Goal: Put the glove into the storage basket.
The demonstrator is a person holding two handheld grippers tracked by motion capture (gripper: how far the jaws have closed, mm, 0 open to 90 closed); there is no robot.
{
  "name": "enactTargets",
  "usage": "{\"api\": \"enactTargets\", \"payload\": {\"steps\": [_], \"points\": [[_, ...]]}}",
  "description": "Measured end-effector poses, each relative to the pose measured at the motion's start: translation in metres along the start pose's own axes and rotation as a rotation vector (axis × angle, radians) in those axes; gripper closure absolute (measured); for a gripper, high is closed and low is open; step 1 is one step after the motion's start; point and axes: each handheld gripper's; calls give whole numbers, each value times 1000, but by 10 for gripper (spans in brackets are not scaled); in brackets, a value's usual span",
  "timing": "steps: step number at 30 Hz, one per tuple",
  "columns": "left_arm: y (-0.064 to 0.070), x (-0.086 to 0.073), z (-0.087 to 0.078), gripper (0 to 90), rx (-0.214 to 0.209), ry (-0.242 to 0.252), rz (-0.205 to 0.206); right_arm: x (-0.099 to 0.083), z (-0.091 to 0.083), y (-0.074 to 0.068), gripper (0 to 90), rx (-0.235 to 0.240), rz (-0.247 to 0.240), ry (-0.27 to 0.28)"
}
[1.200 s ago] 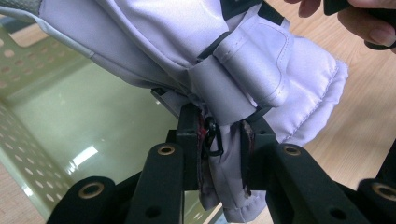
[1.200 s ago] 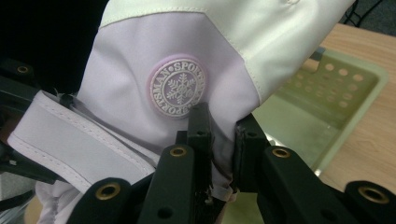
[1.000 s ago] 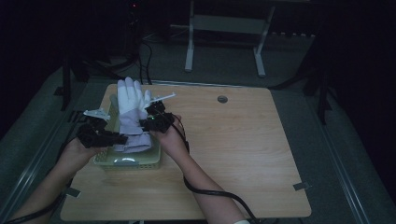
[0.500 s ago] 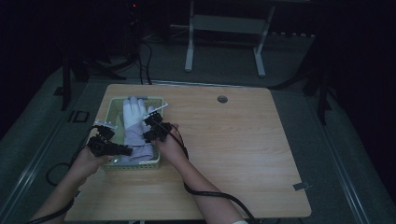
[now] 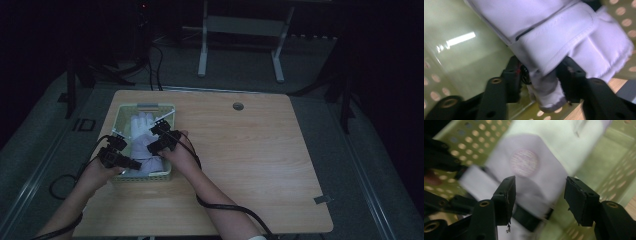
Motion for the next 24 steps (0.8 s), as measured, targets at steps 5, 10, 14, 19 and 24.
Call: {"api": "enactTargets", "payload": {"steps": [5, 10, 14, 19, 24], "points": [[3, -2, -15, 247, 36, 116, 12, 4, -15, -3, 347, 17, -33, 46], [10, -3, -30, 160, 93, 261, 10, 6, -35, -1, 223, 64, -42, 103], [12, -4, -39, 152, 69, 343, -19, 3, -45, 0, 201, 50, -79, 95], [22, -5, -48, 152, 18, 441, -44, -3, -58, 1, 169, 43, -115, 108], [43, -3, -49, 152, 58, 469, 16, -10, -71, 7, 168, 39, -120, 120]]}}
Point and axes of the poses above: each handheld gripper's, and its own axes: z roughly forward along the jaws, x roughly out of its top, y roughly to its right, and after that the axes turned 13 degrees about x, right-handed
